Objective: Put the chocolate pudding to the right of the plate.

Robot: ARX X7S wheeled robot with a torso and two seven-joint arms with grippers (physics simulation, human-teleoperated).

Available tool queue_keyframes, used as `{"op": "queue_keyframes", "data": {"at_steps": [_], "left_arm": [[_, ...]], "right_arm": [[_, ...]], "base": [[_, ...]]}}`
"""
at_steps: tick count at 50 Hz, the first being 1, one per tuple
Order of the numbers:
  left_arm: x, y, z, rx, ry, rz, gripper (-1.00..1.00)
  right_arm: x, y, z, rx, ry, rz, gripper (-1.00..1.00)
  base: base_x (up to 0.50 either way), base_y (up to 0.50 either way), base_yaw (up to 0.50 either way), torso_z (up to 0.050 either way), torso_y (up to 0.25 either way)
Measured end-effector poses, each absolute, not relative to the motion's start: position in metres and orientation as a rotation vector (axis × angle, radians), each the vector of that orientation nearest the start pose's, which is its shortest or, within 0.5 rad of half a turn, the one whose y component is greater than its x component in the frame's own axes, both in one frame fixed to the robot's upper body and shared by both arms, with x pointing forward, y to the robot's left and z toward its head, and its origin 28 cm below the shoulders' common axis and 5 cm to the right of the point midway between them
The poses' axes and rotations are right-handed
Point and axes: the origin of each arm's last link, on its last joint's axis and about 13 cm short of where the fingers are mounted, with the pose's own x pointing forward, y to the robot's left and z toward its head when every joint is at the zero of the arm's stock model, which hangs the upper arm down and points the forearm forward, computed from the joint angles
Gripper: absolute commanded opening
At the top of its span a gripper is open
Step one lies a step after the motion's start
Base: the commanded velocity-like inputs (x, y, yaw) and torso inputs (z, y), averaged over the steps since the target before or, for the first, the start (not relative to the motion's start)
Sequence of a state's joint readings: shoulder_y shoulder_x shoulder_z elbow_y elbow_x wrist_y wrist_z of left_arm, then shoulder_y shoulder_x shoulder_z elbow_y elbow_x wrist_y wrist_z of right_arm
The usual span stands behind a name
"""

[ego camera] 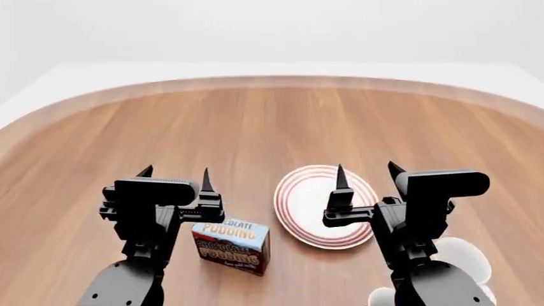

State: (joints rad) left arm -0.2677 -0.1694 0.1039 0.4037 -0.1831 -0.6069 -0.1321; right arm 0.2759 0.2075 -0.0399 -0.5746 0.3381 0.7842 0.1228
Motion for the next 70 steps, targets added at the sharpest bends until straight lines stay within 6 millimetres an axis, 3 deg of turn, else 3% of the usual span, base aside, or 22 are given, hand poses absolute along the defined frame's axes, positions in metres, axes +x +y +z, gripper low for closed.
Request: {"op": "queue_keyframes", "data": {"at_steps": [20, 40, 70], "left_arm": [[0.249, 0.213, 0.117, 0.036, -0.045, -0.033, 1.0], [0.249, 0.214, 0.116, 0.036, -0.046, -0.03, 1.0], [0.249, 0.215, 0.117, 0.038, -0.051, -0.027, 1.0]], "right_arm": [[0.233, -0.11, 0.142, 0.021, -0.038, 0.114, 1.0], [0.233, -0.11, 0.144, -0.006, -0.034, 0.097, 1.0], [0.194, -0.123, 0.178, -0.154, 0.219, 0.31, 1.0]], "base": [[0.5, 0.0, 0.0, 0.0, 0.001], [0.0, 0.0, 0.0, 0.0, 0.0], [0.0, 0.0, 0.0, 0.0, 0.0]]}}
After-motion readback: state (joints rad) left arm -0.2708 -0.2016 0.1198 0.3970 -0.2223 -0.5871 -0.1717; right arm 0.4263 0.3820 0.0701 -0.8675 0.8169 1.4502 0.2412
